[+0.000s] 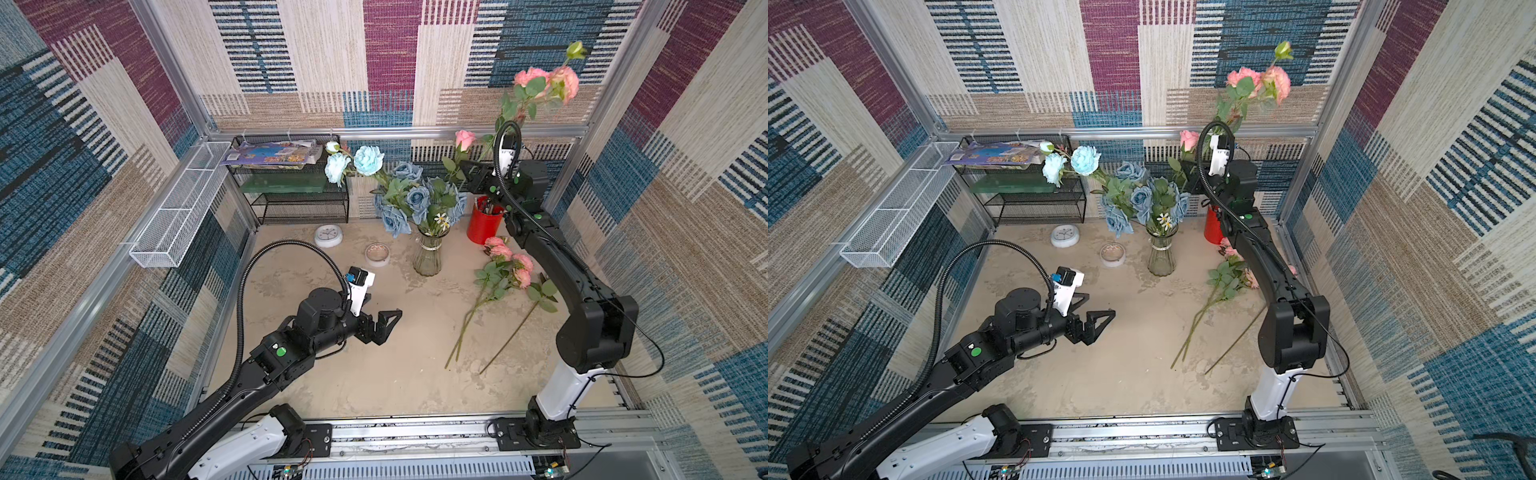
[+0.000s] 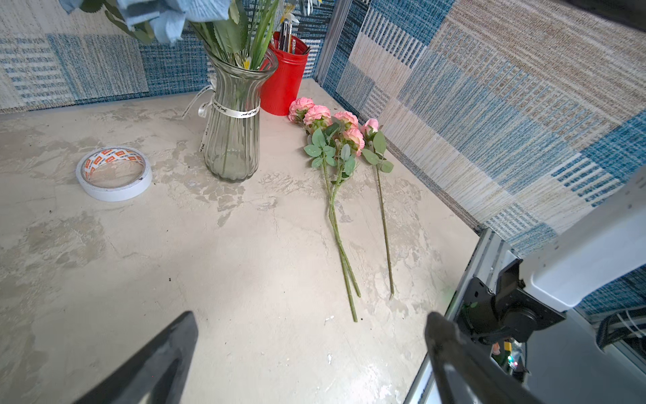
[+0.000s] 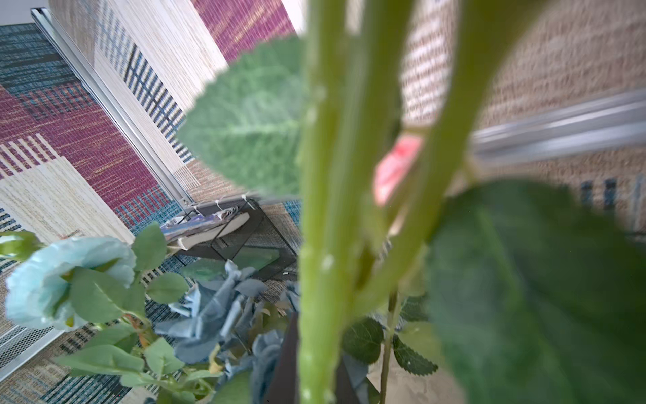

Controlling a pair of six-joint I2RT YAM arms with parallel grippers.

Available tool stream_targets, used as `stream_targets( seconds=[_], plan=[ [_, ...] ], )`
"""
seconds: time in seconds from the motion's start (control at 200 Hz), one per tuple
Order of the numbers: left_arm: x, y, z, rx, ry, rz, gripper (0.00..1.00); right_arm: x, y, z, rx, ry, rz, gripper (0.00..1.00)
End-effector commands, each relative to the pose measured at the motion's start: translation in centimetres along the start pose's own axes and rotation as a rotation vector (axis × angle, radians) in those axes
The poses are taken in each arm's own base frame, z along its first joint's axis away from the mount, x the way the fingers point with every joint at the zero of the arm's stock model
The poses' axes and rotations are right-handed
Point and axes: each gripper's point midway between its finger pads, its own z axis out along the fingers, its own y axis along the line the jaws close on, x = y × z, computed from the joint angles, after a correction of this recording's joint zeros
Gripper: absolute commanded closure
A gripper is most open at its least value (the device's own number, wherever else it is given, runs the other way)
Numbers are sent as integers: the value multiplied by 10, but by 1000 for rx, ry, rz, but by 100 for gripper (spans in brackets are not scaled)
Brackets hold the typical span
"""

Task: Pick out pink flowers from the vase
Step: Pick up the flower from the vase.

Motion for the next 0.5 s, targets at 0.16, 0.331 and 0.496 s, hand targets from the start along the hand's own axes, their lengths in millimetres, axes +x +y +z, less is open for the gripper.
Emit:
stream_targets(
  seconds=[0.16, 0.331, 0.496],
  plan=[
    [-7, -8, -1, 48, -45, -38, 1, -80, 42, -56, 76, -191, -147, 100],
    [-6, -7, 1, 46, -41, -48, 1, -103, 56, -89, 126, -258, -146, 100],
    [-10, -6, 8, 39, -47, -63, 1, -95, 30, -124, 334, -247, -65, 100]
  ],
)
